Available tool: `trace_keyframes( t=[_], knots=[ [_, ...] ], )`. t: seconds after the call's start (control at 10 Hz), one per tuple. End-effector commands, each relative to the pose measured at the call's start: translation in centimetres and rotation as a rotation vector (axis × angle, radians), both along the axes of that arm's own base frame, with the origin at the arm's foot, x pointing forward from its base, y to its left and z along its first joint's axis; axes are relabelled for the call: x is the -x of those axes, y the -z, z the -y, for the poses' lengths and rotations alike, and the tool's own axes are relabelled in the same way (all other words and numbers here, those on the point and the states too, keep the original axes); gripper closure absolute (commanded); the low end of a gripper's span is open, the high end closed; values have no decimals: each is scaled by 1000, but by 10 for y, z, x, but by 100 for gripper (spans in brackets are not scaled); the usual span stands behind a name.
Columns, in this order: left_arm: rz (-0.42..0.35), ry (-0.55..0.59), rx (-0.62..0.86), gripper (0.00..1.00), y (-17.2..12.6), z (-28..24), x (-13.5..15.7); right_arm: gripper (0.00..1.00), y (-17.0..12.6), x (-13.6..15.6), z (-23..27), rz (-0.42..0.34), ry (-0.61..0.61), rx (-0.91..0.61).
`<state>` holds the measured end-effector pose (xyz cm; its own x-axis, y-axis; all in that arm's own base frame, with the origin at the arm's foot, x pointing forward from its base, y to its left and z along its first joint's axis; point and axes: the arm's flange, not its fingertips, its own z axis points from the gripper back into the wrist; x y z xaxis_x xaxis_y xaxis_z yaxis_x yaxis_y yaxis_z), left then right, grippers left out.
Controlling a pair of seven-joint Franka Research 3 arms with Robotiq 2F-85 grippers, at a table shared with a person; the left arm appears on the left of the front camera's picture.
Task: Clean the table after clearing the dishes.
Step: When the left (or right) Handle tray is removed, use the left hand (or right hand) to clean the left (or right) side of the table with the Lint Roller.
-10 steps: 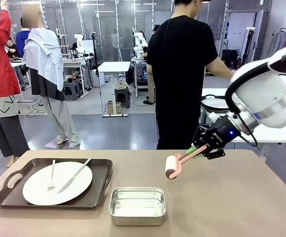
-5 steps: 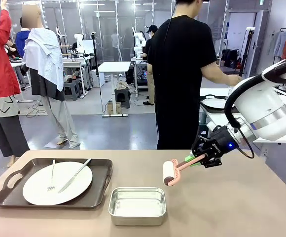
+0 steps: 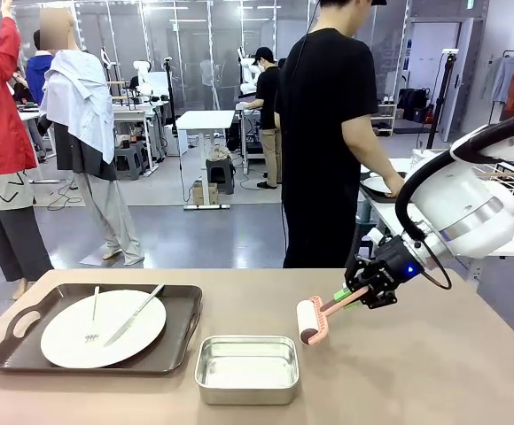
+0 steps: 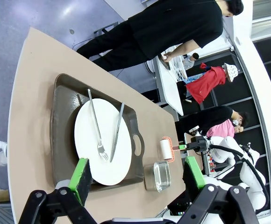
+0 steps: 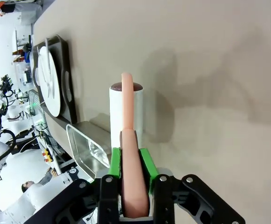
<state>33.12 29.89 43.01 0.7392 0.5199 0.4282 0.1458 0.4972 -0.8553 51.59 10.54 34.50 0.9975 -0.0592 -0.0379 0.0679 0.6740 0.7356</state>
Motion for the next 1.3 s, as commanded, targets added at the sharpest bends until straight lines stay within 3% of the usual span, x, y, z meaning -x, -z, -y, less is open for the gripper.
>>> trace_keyframes(
  t=[0.0, 0.3, 0.9, 1.0, 1.2],
  knots=[
    [13, 4, 11, 0, -3, -3, 0, 78, 9, -8, 3, 16, 27, 30],
    [13, 4, 11, 0, -3, -3, 0, 78, 22, -1, 16, 52, 2, 166],
    [13, 4, 11, 0, -3, -3, 0, 78, 24, 37, 63, -11, 70, 555],
    [13, 4, 11, 0, -3, -3, 0, 78, 25, 42, 67, -32, 76, 581],
    [13, 4, 11, 0, -3, -3, 0, 78, 37, 33, 77, -52, 71, 494]
  ],
)
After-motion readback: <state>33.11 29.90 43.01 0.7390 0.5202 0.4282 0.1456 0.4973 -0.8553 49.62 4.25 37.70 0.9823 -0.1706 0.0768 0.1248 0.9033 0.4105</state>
